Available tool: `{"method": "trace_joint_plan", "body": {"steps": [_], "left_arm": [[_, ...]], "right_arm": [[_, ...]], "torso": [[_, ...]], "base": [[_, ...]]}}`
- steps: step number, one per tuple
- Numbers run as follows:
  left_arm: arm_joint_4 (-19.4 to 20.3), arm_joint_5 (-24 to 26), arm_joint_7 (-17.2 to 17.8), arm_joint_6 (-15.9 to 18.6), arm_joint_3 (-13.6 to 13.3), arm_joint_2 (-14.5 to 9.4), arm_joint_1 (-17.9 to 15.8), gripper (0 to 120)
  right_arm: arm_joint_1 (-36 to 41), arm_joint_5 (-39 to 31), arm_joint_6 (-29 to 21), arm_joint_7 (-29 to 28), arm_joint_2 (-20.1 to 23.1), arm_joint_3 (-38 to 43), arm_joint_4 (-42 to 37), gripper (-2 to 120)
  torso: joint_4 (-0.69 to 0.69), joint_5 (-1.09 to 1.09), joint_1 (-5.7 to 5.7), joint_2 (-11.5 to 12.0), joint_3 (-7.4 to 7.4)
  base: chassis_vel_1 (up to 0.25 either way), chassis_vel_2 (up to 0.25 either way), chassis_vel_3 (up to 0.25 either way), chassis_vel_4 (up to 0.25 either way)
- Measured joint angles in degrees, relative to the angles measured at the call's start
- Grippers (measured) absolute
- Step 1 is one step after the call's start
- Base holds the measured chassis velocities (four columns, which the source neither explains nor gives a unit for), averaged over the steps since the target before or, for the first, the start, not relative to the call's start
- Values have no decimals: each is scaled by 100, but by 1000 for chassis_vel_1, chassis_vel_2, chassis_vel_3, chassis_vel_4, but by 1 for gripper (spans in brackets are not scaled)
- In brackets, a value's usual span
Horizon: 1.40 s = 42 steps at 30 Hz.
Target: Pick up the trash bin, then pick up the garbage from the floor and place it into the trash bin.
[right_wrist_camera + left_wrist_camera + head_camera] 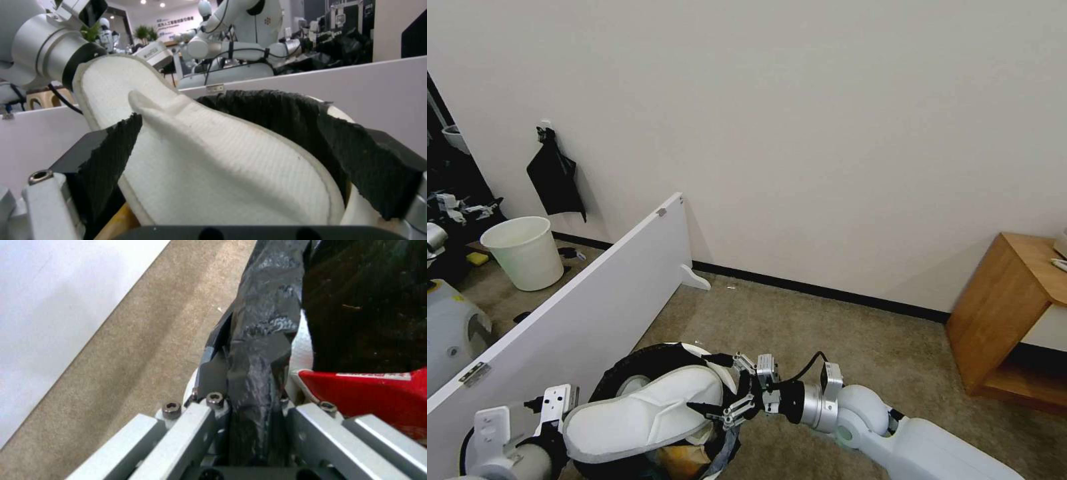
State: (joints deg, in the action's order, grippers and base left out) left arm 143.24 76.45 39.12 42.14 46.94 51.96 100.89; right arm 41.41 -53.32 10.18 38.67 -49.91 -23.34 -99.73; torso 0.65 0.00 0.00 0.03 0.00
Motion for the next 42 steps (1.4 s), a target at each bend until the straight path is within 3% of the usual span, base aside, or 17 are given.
{"method": "trace_joint_plan", "body": {"steps": [26, 32, 34, 35, 37, 39, 40, 41, 42], "left_arm": [[0, 14, 9, 0, 10, 54, 24, 3], [0, -13, 2, 0, 40, 74, 9, 3], [-9, -49, -19, 1, 48, 132, -77, 3], [-9, -49, -19, 1, 48, 132, -77, 3], [-23, -57, -31, 1, 48, 159, -140, 3], [-23, -57, -31, 1, 48, 159, -140, 3], [-23, -38, -46, 1, 62, 173, -185, 3], [-23, -38, -46, 1, 62, 173, -185, 3], [-24, -32, -49, 1, 71, 191, -201, 3]], "right_arm": [[189, 32, 85, 143, 250, 224, -88, 100], [652, 27, 142, 50, 412, 976, -255, 100], [1098, 332, 306, -792, 343, 1800, -356, 100], [1098, 332, 306, -792, 343, 1800, -356, 100], [1689, 967, 445, -2232, 327, 2722, -525, 100], [1689, 967, 445, -2232, 327, 2722, -525, 100], [2205, 1479, 438, -3253, 342, 3449, -730, 100], [2205, 1479, 438, -3253, 342, 3449, -730, 100], [2510, 1664, 410, -3651, 317, 3854, -859, 100]], "torso": [[-1, 0, 0, 1, 0], [0, 1, 0, 0, 0], [-2, 0, 0, 0, 0], [-2, 0, 0, 0, 0], [2, 1, 0, 0, 0], [2, 1, 0, 0, 0], [0, 2, 0, 0, 0], [0, 2, 0, 0, 0], [-1, 1, 0, 0, 0]], "base": [[0, 0, 0, 0], [0, 0, 0, 0], [0, 0, 0, 0], [0, 0, 0, 0], [0, 0, 0, 0], [0, 0, 0, 0], [0, 0, 0, 0], [0, 0, 0, 0], [0, 0, 0, 0]]}}
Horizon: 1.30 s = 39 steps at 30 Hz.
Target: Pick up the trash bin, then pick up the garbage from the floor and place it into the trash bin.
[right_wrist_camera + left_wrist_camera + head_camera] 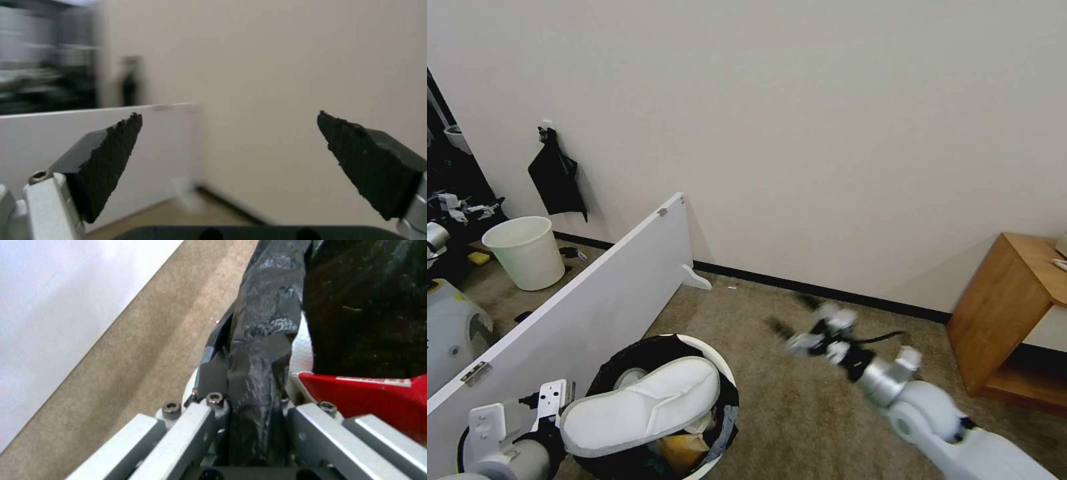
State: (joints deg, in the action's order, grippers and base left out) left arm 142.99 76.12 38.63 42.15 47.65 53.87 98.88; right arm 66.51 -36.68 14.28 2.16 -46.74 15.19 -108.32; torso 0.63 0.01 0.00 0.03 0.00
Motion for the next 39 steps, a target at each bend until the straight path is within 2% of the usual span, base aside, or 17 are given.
{"method": "trace_joint_plan", "body": {"steps": [1, 2, 3, 6, 9, 11, 22, 30, 39], "left_arm": [[0, -4, -17, -1, 1, 12, -17, 3], [0, -4, -17, -1, 1, 12, -17, 3], [-5, -23, -46, 0, -2, 21, -37, 3], [-22, -64, -79, 0, -29, 72, -80, 3], [-22, -138, -136, 0, -62, 165, -89, 3], [-21, -199, -188, 0, -76, 199, -99, 3], [19, -126, -228, -1, -25, 110, -217, 3], [-26, 11, -297, -1, 136, -36, -294, 3], [-89, 107, -312, -1, 206, -124, -390, 3]], "right_arm": [[381, 181, -67, -333, -48, 396, -154, 100], [381, 181, -67, -333, -48, 396, -154, 100], [683, 313, -144, -528, -130, 735, -290, 100], [1056, 442, -303, -669, -311, 1180, -524, 100], [1400, 525, -481, -766, -459, 1571, -825, 100], [1678, 739, -576, -852, -543, 1844, -1018, 100], [2430, 1505, -593, -1169, -1021, 2106, -1351, 100], [2753, 1930, -410, -898, -1339, 2177, -1430, 100], [2905, 2002, -311, -727, -1380, 2258, -1435, 100]], "torso": [[3, -4, 0, 0, 0], [3, -4, 0, 0, 0], [3, 3, 0, 0, 0], [5, -2, 0, 0, 0], [-2, -1, 0, 0, 0], [0, -2, 0, 0, 0], [2, -1, 0, 0, 0], [1, -2, 0, -1, 0], [1, -2, 0, -1, 0]], "base": [[0, 0, 0, 0], [0, 0, 0, 0], [0, 0, 0, 0], [0, 0, 0, 0], [0, 0, 0, 0], [0, 0, 0, 0], [0, 0, 0, 0], [0, 0, 0, 0], [0, 0, 0, 0]]}}
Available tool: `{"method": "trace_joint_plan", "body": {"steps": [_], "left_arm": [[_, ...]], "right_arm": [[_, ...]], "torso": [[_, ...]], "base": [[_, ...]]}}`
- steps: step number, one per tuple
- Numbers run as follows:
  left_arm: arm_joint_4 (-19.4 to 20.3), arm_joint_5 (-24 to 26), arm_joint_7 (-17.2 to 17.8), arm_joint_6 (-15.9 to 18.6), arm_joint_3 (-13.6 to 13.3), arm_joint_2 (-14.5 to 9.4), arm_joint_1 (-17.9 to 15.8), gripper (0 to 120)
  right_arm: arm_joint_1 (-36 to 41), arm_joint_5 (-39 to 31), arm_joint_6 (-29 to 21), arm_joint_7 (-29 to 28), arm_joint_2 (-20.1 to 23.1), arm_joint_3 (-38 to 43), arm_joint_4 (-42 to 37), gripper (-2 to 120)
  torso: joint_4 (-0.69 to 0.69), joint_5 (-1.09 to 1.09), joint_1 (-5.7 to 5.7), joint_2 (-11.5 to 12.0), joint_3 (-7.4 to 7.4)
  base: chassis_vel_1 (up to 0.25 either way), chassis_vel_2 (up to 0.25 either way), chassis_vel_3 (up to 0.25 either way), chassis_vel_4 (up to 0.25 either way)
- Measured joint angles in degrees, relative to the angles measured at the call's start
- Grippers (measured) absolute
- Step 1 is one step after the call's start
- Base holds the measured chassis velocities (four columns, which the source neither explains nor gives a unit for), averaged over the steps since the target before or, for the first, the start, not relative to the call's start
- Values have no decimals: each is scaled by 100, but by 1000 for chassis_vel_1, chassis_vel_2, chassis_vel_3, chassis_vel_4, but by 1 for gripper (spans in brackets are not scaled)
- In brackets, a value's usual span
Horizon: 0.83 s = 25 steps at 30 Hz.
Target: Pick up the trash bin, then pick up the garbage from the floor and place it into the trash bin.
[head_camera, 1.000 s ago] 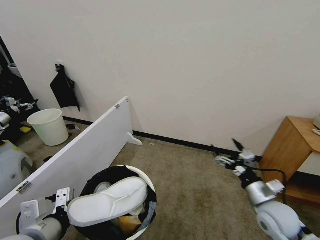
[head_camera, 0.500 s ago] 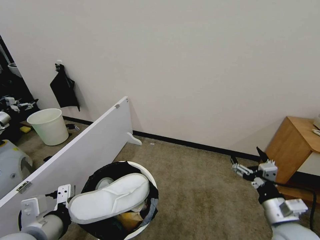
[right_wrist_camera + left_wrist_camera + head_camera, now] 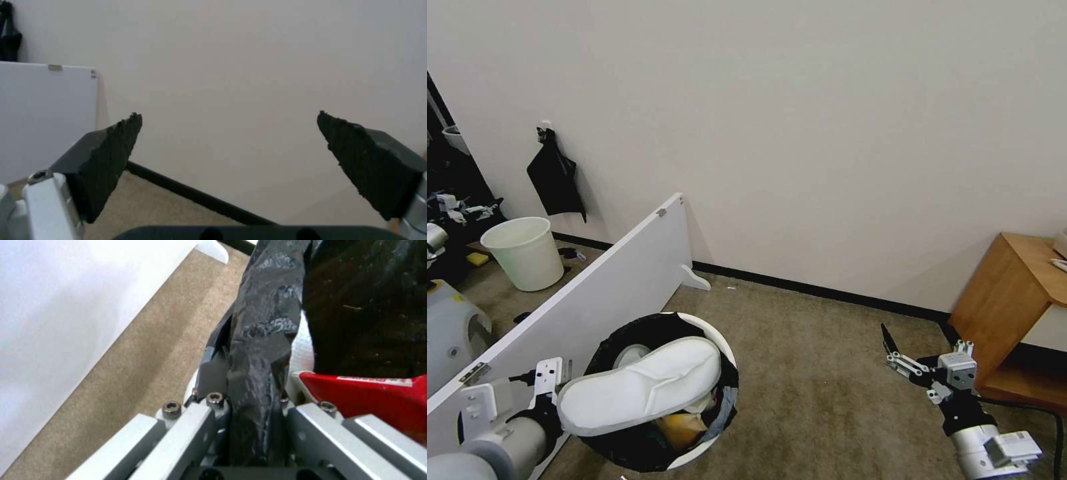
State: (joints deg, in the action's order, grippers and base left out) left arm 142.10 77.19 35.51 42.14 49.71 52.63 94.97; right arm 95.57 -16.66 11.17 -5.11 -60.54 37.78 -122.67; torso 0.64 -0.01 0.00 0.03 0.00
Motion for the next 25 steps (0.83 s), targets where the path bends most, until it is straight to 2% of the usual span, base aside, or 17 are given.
{"method": "trace_joint_plan", "body": {"steps": [25], "left_arm": [[21, 193, 28, 0, 224, -53, -29, 3]], "right_arm": [[61, 2, 57, 79, 73, 14, -60, 100]], "torso": [[0, 1, 0, 0, 0]], "base": [[0, 0, 0, 0]]}}
